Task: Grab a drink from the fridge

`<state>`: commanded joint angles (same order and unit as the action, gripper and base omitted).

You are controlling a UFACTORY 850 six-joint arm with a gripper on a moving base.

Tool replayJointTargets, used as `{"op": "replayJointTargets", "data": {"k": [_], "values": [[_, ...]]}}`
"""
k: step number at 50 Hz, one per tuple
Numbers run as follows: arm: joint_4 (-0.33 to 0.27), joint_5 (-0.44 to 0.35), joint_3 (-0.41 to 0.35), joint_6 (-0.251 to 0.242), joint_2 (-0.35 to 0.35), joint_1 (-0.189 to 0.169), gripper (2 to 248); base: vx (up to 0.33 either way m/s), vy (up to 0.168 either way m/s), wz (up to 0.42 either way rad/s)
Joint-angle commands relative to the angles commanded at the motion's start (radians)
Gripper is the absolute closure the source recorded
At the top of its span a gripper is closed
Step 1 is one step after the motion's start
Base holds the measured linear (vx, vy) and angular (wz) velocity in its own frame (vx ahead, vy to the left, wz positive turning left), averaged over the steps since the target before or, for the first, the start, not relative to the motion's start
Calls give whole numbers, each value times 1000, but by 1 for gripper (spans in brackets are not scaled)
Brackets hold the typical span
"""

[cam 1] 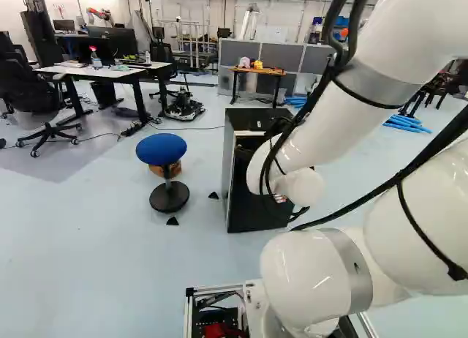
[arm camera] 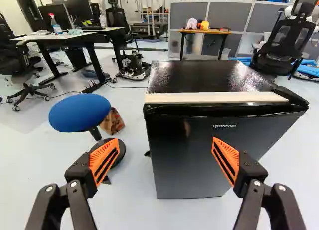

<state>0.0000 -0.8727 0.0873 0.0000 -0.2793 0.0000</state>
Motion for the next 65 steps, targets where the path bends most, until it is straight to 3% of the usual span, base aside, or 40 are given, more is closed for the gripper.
{"op": "replayJointTargets", "data": {"k": [30, 39, 65], "values": [[0, 0, 18, 0, 21, 19, 3, 0, 0, 0], [19, -4, 33, 0, 39, 45, 3, 0, 0, 0], [160, -38, 56, 0, 64, 149, 3, 0, 0, 0]]}}
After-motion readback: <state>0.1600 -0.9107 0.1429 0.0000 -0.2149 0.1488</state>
